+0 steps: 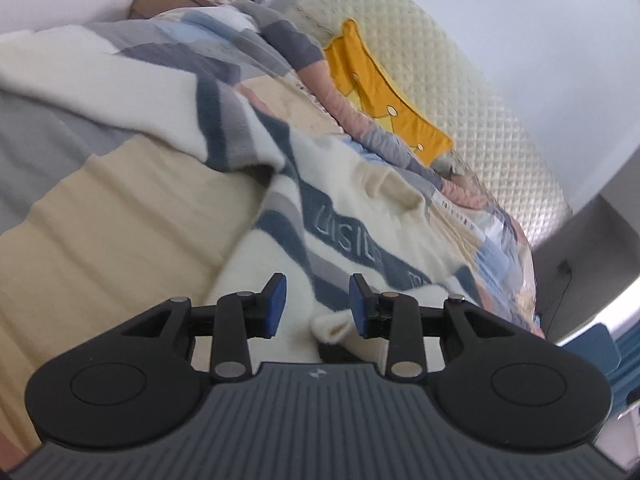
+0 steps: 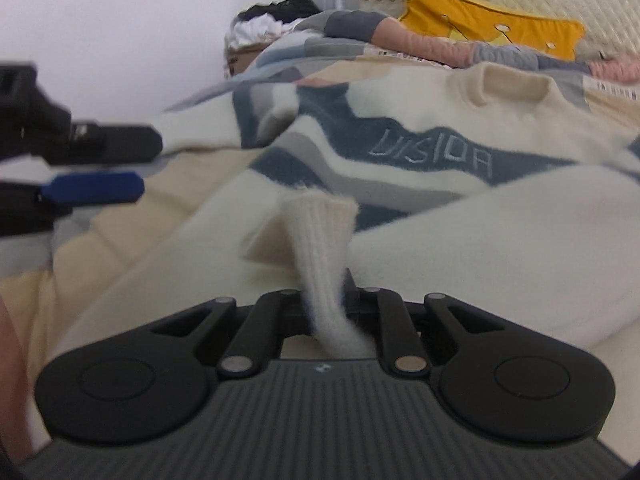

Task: Fold large clothes
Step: 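Lift the sleeve with the right gripper, lay it across the body, release, then move the left gripper to the other sleeve cuff and grasp it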

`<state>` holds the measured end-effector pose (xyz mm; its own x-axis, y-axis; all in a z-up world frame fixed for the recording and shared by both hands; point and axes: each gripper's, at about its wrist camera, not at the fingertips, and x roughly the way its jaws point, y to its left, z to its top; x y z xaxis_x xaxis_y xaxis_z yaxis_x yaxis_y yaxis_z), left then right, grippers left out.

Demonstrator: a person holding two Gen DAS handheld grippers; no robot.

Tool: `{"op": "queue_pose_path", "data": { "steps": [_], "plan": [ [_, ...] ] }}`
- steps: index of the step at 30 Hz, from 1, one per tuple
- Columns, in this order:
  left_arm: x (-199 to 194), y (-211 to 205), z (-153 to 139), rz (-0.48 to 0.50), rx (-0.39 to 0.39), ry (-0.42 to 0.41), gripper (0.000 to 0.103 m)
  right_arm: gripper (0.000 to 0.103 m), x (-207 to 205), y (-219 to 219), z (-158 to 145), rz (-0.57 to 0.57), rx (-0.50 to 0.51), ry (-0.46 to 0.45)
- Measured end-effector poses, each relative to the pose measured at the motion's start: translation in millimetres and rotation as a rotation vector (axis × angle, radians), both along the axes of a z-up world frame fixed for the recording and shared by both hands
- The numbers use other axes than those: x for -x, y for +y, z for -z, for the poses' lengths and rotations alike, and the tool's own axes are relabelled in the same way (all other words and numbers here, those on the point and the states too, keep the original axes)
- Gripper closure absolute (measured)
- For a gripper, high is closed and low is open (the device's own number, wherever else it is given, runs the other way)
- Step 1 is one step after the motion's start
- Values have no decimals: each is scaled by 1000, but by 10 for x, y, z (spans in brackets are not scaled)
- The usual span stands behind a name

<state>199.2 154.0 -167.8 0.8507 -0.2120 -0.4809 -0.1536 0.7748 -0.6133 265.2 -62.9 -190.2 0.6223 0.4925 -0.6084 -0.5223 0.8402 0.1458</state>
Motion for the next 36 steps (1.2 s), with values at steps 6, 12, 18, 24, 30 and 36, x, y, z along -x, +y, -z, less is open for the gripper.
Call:
{"op": "queue_pose_path", "data": {
  "steps": [6,12,18,24,30,36],
  "plan": [
    [-8,-87,-84,-28,-68,-27,65,87,10,28,-70,-28,20,10],
    [-35,-66,-110,-58,-91,-32,65,33,184,-125,-220,-98,-13,24],
    [-48,-273,-163,-7,-149,-21,65,36,378,-392,-420,-134,-80,5],
    [-75,-588,-155,77,-223,-14,65,35,249,-767,-426,22,-119,18],
    [-129,-898,-99,116,-323,-23,65,35,-31,-996,-199,203,-66,59],
    [-252,-1067,-8,159,-385,-17,72,35,-260,-1149,-129,282,-174,113]
  ]
}}
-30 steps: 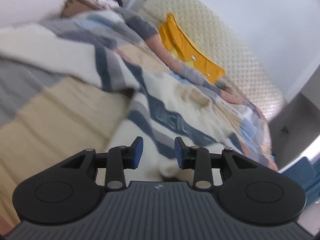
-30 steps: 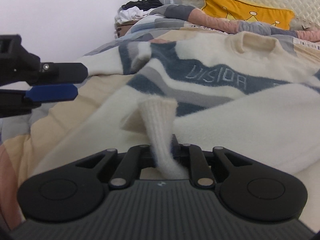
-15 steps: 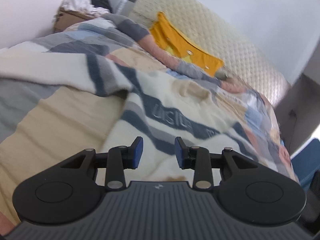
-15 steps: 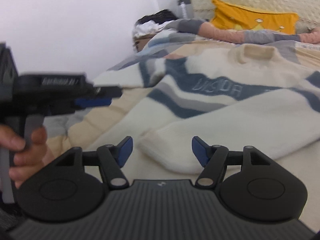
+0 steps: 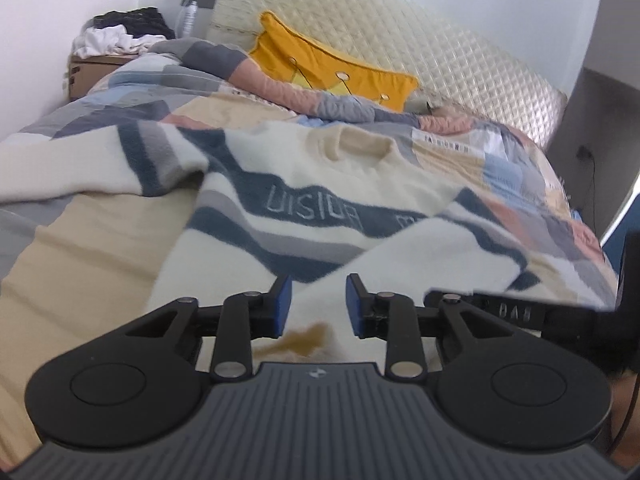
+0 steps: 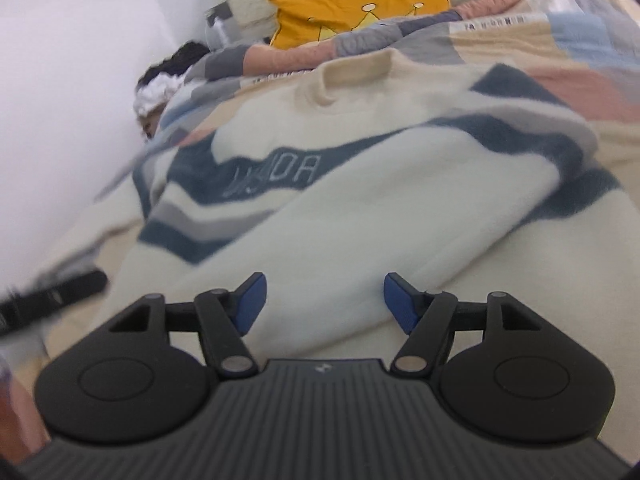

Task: Fold large clothes
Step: 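Move the left gripper to the other sleeve cuff and grasp it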

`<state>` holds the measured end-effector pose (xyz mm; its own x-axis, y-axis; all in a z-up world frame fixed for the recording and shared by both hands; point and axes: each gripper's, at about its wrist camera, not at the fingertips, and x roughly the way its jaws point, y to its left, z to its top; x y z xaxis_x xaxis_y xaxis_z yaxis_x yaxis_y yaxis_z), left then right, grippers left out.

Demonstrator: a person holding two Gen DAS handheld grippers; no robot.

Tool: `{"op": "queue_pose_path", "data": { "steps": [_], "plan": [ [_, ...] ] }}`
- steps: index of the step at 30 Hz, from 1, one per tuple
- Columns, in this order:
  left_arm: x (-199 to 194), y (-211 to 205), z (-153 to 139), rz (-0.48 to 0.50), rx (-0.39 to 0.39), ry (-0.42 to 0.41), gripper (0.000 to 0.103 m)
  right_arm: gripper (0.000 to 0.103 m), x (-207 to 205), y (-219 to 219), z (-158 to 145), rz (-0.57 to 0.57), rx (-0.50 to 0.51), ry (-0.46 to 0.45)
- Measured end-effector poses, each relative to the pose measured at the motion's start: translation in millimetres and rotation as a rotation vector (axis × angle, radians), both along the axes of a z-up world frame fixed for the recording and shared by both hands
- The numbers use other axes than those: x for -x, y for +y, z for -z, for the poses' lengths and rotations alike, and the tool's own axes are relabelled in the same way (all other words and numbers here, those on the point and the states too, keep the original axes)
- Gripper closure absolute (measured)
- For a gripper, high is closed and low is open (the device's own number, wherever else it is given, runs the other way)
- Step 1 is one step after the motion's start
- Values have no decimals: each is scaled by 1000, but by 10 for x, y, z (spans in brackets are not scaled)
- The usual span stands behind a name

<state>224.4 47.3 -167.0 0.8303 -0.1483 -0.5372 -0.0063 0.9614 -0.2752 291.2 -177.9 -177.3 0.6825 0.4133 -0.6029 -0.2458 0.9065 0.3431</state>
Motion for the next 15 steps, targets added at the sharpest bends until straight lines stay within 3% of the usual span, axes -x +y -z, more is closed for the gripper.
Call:
{"op": "queue_pose_path", "data": {
  "steps": [7,10,15],
  "plan": [
    [-179,-118,241,-15,-111,113,75,37,-70,151,157,-31,85,9],
    [-295,-148,426,-44,-178,206,75,37,-72,206,196,-57,133,-14],
    [-314,-173,496,-60,-201,202,75,37,-67,177,241,-56,118,-35]
  ]
}}
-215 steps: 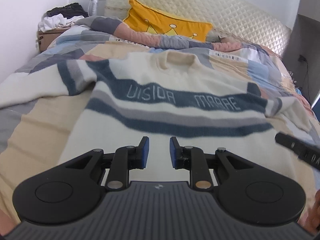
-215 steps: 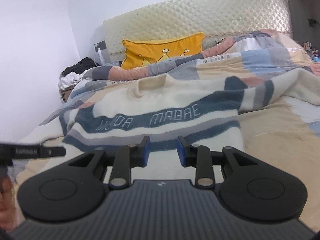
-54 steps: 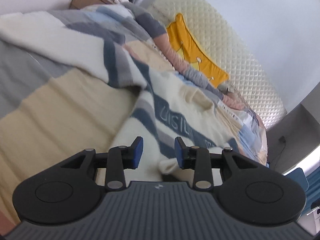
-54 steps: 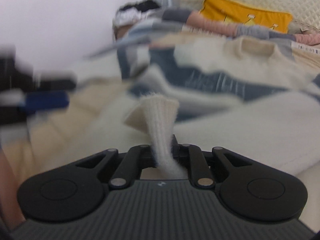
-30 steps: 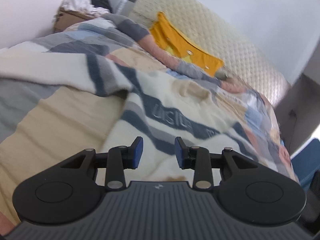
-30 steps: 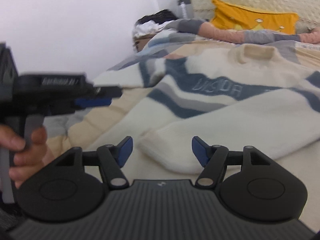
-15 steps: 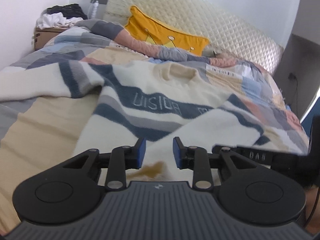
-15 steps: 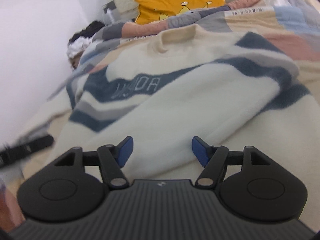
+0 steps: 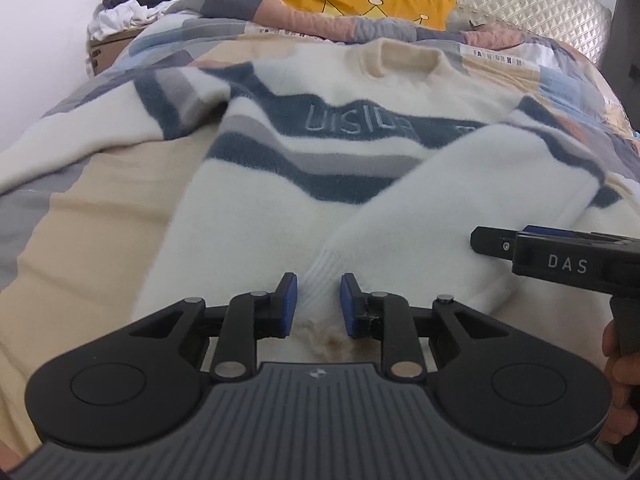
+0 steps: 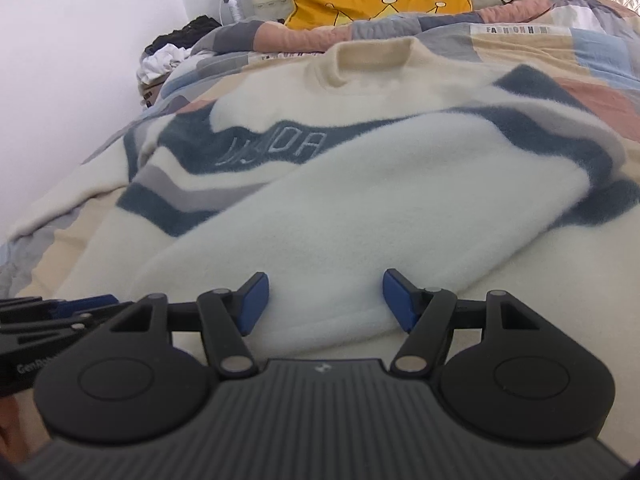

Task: Fold large clothes
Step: 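Move the left gripper to the other sleeve cuff and grasp it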

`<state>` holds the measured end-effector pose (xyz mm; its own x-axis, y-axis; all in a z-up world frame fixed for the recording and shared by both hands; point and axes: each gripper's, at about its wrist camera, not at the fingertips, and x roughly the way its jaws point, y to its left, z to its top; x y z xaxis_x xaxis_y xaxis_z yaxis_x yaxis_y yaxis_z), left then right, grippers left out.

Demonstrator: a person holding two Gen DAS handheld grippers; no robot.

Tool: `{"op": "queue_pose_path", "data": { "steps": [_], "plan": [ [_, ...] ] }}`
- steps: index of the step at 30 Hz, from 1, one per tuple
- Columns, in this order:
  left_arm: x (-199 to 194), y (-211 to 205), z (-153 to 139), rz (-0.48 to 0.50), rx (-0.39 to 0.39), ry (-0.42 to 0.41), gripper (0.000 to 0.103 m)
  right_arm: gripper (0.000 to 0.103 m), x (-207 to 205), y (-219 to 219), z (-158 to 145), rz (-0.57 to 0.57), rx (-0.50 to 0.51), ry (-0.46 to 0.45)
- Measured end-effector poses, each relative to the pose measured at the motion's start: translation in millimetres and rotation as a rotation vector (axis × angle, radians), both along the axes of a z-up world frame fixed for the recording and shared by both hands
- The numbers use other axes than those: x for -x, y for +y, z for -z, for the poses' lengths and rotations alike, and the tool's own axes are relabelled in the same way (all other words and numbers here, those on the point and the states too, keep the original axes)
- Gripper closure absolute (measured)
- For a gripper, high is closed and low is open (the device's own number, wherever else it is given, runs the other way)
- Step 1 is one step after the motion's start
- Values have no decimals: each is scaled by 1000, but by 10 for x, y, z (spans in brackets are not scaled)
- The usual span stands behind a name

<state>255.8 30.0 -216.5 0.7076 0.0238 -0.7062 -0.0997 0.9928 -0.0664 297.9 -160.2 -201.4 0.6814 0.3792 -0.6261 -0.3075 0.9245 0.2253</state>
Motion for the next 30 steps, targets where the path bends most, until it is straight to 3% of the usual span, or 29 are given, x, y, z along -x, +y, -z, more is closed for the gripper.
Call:
{"op": "queue_pose_path", "data": {
  "steps": [7,11,14,20,25,30],
  "plan": [
    [45,31,-35,-24,31,-13,75,37,255,-279,-200,41,-130,30],
    [232,137,-241,-34,78,-91,75,37,493,-397,-375,71,-93,-28],
    [403,276,-392,-104,84,-149,75,37,651,-495,-478,107,-81,-55],
    [592,650,-549,-242,159,-165,74,37,973,-567,-575,113,-102,-96],
    [716,964,-772,-326,136,-194,59,37,1101,-456,-591,76,-75,-128],
    [733,1363,-880,-413,152,-154,56,37,1020,-428,-578,65,-82,-122]
  ]
}}
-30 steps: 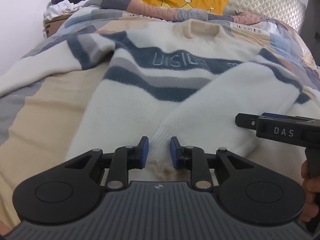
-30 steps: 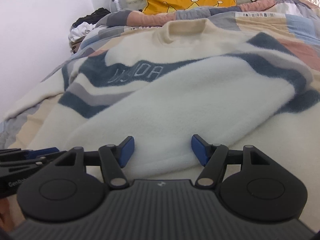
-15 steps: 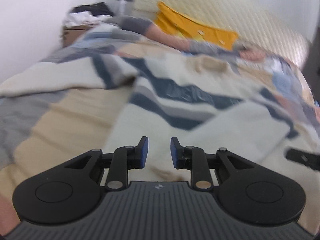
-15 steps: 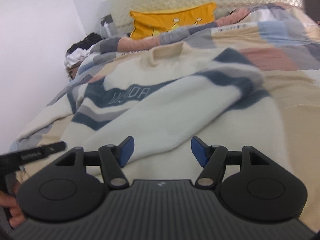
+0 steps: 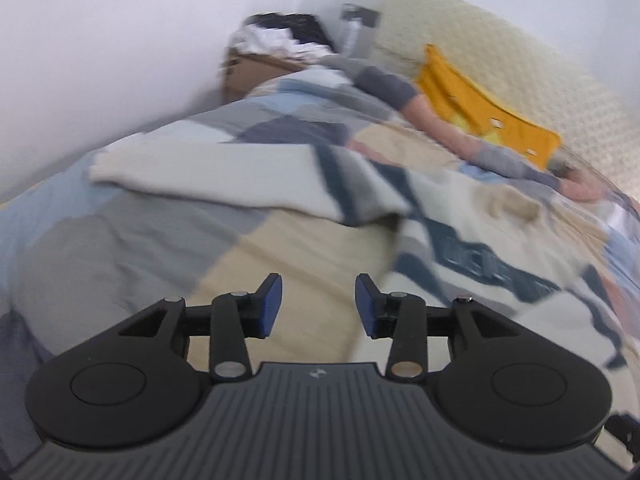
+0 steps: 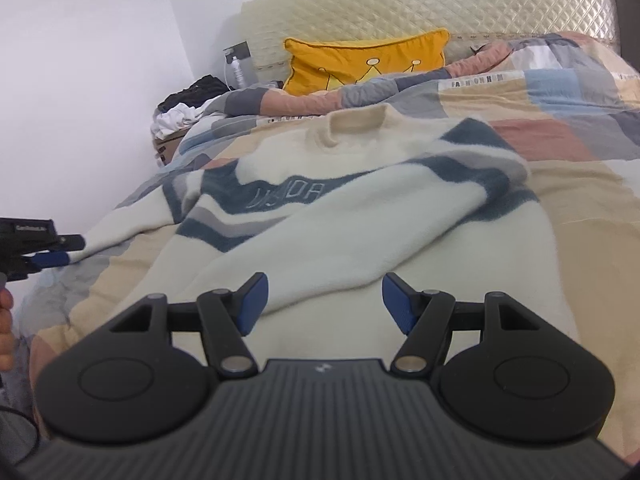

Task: Fold large clothes
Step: 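Move the left gripper to the other sleeve cuff and grasp it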

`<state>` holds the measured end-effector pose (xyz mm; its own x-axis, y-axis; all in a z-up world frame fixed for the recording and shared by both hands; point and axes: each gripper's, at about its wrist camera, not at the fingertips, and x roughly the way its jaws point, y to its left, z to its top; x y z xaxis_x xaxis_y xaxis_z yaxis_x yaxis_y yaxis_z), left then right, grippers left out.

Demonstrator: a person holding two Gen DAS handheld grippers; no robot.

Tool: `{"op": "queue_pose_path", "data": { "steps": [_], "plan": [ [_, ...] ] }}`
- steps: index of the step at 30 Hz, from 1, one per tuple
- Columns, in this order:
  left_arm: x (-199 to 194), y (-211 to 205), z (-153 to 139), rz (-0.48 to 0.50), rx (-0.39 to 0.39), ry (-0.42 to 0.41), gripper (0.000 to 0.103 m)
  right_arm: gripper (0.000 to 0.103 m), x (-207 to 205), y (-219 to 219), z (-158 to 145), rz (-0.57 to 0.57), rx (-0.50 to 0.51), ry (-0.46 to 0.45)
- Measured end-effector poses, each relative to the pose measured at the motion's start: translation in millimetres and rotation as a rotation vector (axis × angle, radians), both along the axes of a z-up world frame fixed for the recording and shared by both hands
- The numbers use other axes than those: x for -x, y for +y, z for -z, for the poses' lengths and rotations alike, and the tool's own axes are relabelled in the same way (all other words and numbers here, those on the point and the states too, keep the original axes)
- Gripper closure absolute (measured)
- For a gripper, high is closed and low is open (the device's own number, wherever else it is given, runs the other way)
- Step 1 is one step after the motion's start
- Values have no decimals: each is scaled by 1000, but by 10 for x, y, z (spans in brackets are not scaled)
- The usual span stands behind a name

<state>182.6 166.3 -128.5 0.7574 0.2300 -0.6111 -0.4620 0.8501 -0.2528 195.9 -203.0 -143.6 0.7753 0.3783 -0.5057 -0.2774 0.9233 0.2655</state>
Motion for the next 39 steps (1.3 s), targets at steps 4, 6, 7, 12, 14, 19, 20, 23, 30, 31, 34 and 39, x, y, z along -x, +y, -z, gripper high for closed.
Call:
{"op": "queue_pose_path", "data": {
  "steps": [4,6,7,12,14,19,20,23,30,31,34,39],
  "plan": [
    [-93,365,52,-94,84,17,56,37,-37,22,51,-1,-14,19],
    [-187,533,120,-121,135,14,52,37,-63,31,69,-5,-20,26],
    [-255,592,162,-107,147,11,49,37,-73,40,77,-5,-21,29],
    [-531,793,381,-89,147,-35,47,37,-153,101,124,2,-26,40],
    [-637,919,510,-101,206,-20,46,37,-179,139,146,-5,-23,42],
    [-630,1225,776,-203,288,-59,36,37,-241,205,197,-16,-30,59],
    [-584,1286,823,-230,331,-82,36,37,-263,216,204,-13,-34,61],
    [-484,1447,935,-295,448,-162,36,37,-310,257,205,24,-30,34],
    [-485,1776,1046,-388,560,-284,36,37,-416,313,305,35,-23,54],
    [-512,1808,1062,-392,554,-299,36,37,-420,316,317,37,-22,58],
    [-663,1884,1044,-384,440,-252,36,37,-434,314,353,56,-22,51],
    [-706,2128,1078,-468,428,-269,36,37,-505,373,425,73,-2,44]
  ]
}}
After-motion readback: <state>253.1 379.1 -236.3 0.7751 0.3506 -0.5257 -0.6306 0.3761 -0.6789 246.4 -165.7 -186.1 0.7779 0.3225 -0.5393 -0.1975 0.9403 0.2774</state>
